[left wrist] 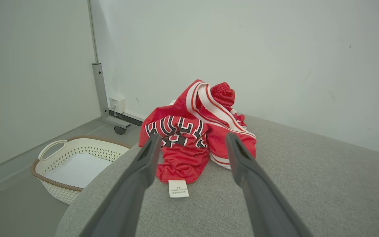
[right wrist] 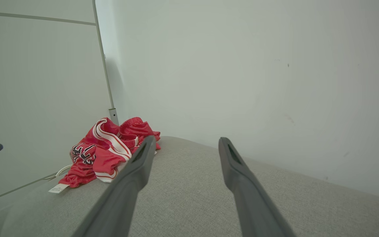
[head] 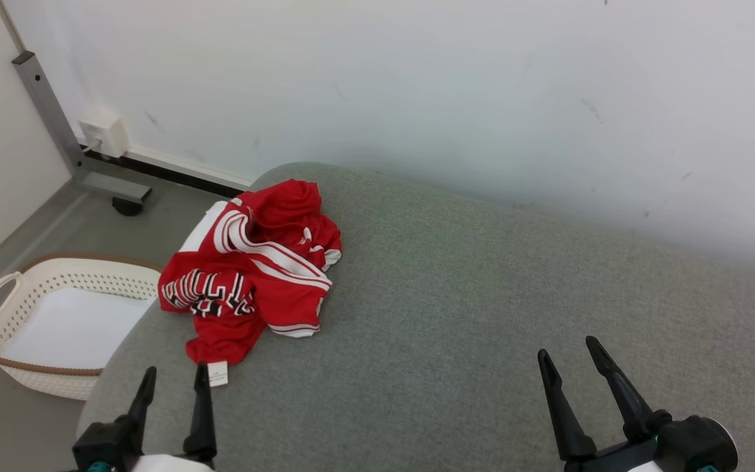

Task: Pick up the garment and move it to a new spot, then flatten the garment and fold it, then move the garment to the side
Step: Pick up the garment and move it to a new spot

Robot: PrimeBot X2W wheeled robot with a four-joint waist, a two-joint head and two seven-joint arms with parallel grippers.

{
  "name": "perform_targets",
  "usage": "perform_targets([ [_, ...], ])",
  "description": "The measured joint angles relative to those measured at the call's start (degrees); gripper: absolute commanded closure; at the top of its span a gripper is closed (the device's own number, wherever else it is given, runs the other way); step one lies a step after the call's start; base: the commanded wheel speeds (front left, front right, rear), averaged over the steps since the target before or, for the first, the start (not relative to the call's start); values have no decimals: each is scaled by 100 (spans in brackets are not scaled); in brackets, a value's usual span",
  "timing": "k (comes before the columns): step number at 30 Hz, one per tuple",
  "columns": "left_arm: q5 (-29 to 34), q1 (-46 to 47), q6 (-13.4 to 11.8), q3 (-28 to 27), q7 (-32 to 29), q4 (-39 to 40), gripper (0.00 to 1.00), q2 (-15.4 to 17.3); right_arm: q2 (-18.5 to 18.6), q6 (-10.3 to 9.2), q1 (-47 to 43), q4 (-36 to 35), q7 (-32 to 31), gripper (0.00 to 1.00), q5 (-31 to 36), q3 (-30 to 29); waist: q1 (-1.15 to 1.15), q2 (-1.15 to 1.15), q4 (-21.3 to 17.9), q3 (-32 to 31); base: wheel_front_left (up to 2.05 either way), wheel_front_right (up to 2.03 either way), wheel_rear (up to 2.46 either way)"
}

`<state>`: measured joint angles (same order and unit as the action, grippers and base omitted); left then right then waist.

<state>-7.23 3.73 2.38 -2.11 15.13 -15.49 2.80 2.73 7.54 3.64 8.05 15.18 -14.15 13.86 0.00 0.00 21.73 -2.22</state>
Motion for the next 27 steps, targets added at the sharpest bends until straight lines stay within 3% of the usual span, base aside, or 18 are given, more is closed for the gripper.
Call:
perform_targets([
  [8,-89,204,-9,-214,0,-66,0,14,1,0,16,38,0,0,-41,52,0,0,-95,37,0,0,0],
  [12,-156,436,60,-312,-79,-278,0,191,0,0,24,52,0,0,-41,85,0,0,-205,94,0,0,0],
  [17,-270,1005,101,-414,-708,-403,0,537,0,0,122,51,0,0,3,76,0,0,-363,271,0,0,0],
  [27,-671,1803,148,-595,-1928,-905,0,914,-1,0,454,80,0,0,87,124,0,0,-900,813,0,0,0],
])
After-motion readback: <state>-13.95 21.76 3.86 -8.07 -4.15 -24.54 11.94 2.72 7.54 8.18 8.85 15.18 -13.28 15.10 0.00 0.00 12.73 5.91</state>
